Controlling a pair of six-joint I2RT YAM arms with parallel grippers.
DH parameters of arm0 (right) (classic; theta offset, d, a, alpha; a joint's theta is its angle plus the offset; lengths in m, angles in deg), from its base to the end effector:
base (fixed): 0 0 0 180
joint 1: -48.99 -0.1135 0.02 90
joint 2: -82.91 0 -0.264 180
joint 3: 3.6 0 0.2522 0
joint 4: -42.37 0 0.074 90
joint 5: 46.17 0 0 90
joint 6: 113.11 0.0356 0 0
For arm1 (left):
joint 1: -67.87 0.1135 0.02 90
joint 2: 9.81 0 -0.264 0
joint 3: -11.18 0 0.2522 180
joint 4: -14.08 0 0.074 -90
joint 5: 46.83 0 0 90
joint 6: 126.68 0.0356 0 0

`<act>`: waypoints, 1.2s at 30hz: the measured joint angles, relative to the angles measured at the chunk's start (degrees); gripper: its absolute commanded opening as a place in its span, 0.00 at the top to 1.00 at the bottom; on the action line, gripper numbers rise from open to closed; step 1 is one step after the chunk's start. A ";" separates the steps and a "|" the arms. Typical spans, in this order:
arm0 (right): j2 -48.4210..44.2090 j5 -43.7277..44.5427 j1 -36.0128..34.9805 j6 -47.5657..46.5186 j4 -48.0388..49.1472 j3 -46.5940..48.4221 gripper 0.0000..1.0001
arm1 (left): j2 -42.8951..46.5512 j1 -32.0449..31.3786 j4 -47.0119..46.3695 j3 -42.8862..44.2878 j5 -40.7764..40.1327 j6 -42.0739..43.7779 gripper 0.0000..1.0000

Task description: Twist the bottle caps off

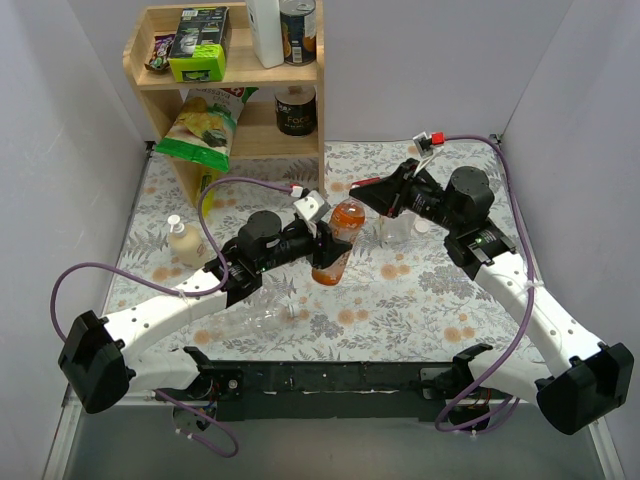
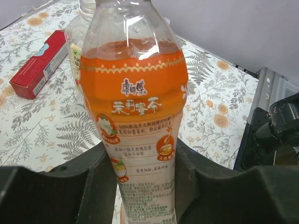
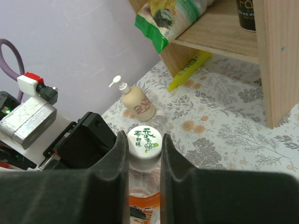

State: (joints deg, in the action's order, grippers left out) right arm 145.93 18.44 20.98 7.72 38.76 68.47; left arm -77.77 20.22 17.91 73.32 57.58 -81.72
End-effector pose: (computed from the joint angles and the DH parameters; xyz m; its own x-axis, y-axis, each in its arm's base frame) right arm 0.2179 0.1332 0.3985 -0.3387 0.3443 -0.8757 -0.7308 0.4899 0.4753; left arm 0.1813 -0.2120 0.3144 -0.7032 -0.2458 -0.6671 0.5427 0.4206 -0.7271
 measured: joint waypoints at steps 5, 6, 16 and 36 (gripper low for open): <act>-0.11 -4.94 0.74 -1.66 1.68 -0.04 0.99 | 0.26 0.48 -0.28 -0.07 4.04 0.46 0.69; -0.22 -7.13 1.25 -2.03 2.45 -0.09 0.99 | 0.35 0.76 -0.72 -0.15 5.55 0.46 0.69; -2.34 -37.40 6.73 2.38 25.09 -3.52 0.99 | 2.08 1.70 -5.66 -0.87 26.34 -0.98 0.69; 0.39 -38.77 13.79 7.69 28.70 -2.51 0.12 | 2.16 0.59 -2.05 -0.85 17.27 1.16 0.70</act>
State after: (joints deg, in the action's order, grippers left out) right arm 146.33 -20.33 34.77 15.42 67.46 65.95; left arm -75.61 20.81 15.85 72.47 74.85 -80.56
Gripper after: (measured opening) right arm 0.884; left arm 0.395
